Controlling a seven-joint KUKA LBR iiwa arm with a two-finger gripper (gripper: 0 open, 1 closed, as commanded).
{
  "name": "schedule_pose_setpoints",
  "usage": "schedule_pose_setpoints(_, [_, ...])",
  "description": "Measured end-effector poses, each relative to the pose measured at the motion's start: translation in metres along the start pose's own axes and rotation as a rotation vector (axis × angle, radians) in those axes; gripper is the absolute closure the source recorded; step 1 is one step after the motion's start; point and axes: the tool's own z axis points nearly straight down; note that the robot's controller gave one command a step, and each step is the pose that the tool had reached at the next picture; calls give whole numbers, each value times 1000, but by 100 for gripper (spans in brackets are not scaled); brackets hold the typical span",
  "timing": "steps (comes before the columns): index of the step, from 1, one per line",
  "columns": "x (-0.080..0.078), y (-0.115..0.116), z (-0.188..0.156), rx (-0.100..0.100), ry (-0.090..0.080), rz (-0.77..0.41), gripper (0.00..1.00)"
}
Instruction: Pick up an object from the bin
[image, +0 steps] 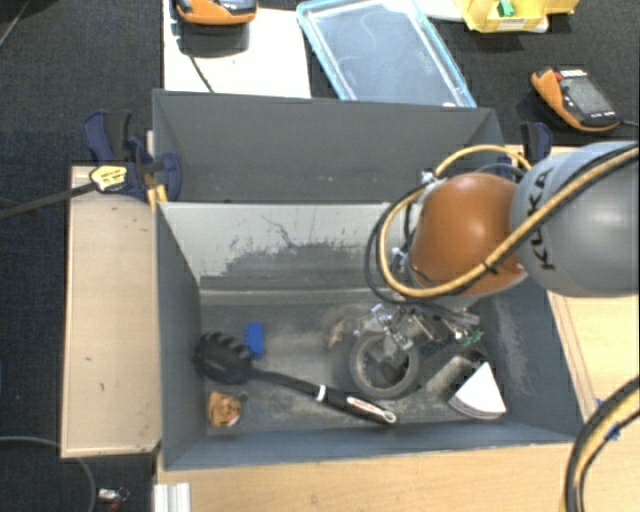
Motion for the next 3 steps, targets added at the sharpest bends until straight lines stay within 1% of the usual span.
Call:
schedule_pose_setpoints(1, [0, 1, -11, -2, 2, 3, 100])
schedule_pose_setpoints(2, [0, 0, -27, 0, -2, 5, 100])
schedule_pose_setpoints(3, [-1, 0, -58, 0, -2, 10, 100])
